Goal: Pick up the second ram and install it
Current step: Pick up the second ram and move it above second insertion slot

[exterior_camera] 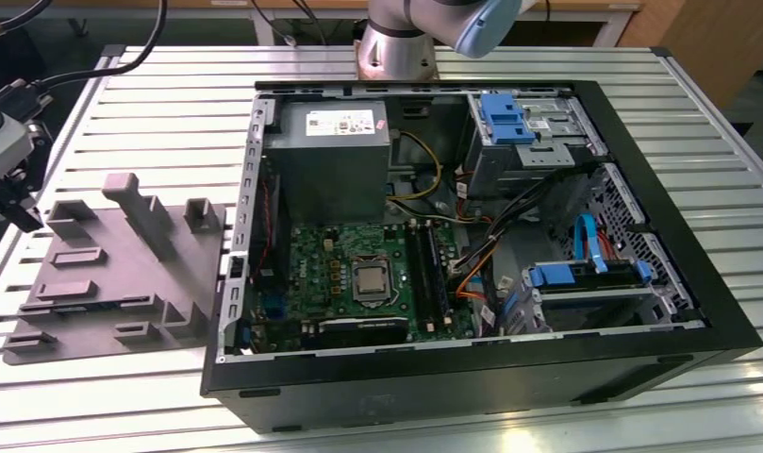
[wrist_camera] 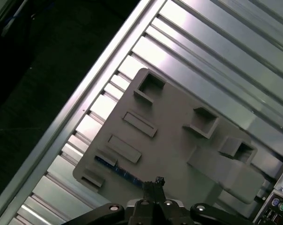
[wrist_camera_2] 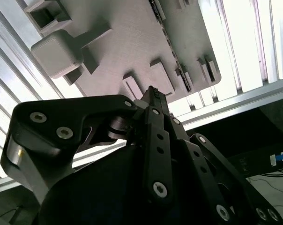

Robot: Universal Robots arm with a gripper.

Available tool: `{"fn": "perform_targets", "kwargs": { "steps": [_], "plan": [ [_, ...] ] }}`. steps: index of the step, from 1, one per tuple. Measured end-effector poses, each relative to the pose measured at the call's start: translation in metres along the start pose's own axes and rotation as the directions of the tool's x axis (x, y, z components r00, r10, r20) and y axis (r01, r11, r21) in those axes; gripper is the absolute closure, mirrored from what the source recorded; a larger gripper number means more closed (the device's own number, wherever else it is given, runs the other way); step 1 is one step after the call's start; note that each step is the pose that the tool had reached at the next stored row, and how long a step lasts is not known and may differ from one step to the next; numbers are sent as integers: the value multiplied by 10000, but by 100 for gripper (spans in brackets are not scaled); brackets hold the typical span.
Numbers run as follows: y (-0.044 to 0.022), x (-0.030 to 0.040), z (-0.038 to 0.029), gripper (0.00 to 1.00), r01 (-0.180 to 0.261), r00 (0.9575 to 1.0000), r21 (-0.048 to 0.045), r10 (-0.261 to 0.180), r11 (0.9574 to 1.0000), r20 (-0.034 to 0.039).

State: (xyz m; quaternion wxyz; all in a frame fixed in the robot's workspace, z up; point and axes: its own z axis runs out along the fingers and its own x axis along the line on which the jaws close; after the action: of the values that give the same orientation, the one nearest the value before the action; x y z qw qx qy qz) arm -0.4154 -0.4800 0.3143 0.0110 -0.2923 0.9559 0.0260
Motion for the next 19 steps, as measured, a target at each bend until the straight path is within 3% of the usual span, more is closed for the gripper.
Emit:
{"fn": "perform_targets", "kwargs": {
  "steps": [10,19],
  "plan": [
    [0,0,1,89,642,9979,-24,-642,9979,-26],
    [0,0,1,89,1215,9926,-47,-1215,9926,-49]
  ]
}}
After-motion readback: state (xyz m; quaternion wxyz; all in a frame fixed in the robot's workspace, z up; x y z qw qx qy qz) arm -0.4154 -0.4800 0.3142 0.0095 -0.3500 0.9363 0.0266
